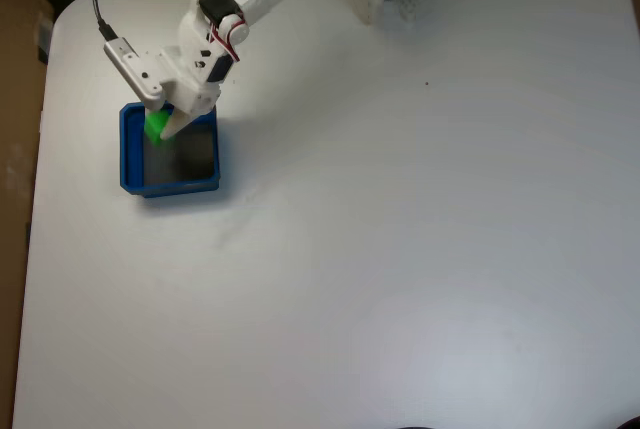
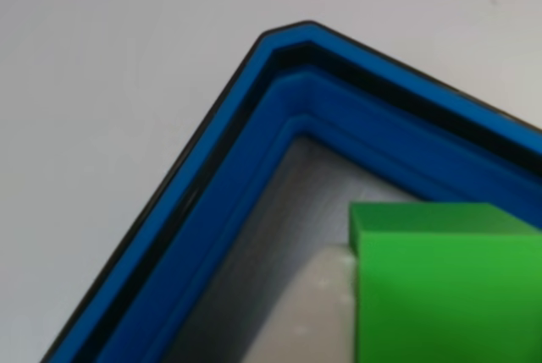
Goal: Pick up green cube and drop it in the blue box
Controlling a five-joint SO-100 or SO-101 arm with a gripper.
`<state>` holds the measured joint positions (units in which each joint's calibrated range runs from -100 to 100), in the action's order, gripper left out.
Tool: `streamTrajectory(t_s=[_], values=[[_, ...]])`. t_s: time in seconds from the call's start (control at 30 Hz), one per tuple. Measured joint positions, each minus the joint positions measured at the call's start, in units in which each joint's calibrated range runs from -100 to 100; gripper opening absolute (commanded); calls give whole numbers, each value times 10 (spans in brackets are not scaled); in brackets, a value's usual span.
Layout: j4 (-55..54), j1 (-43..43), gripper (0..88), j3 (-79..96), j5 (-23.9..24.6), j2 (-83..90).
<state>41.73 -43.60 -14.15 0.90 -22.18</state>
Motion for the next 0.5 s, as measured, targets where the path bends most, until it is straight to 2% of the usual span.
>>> streamTrajectory(t_s=[0.5], values=[[-17,0,16,0,0,-20]])
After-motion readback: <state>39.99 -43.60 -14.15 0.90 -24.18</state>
